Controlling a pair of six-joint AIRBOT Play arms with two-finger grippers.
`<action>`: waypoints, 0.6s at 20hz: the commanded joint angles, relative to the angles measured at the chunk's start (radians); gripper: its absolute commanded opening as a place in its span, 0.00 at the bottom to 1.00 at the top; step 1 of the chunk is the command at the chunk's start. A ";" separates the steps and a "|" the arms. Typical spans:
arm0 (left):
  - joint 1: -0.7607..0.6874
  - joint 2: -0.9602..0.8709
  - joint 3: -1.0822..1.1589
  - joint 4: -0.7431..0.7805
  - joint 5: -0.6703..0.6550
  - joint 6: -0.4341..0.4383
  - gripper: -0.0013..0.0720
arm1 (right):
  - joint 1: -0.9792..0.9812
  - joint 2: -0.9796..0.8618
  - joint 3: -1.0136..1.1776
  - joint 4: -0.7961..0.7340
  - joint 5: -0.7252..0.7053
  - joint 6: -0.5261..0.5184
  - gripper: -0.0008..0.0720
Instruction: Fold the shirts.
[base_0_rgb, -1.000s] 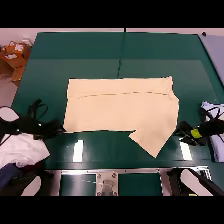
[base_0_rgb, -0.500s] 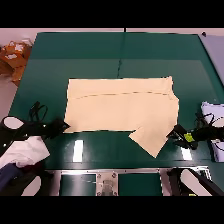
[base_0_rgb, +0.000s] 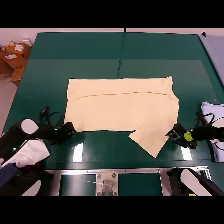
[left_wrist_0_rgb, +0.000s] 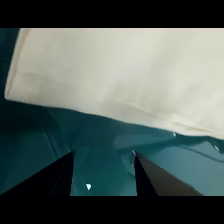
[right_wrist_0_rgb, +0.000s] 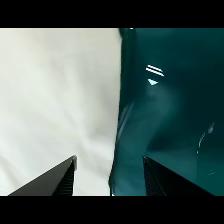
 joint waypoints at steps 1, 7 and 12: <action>-0.110 -0.016 0.001 0.233 0.150 -0.350 0.60 | 0.001 -0.003 -0.005 0.037 -0.022 -0.001 0.68; -0.109 -0.123 0.004 0.217 0.292 -0.388 0.60 | 0.084 -0.005 -0.007 0.045 -0.030 -0.001 0.68; -0.109 -0.123 0.058 0.221 0.190 -0.286 0.05 | 0.124 -0.005 -0.007 0.046 -0.036 0.000 0.67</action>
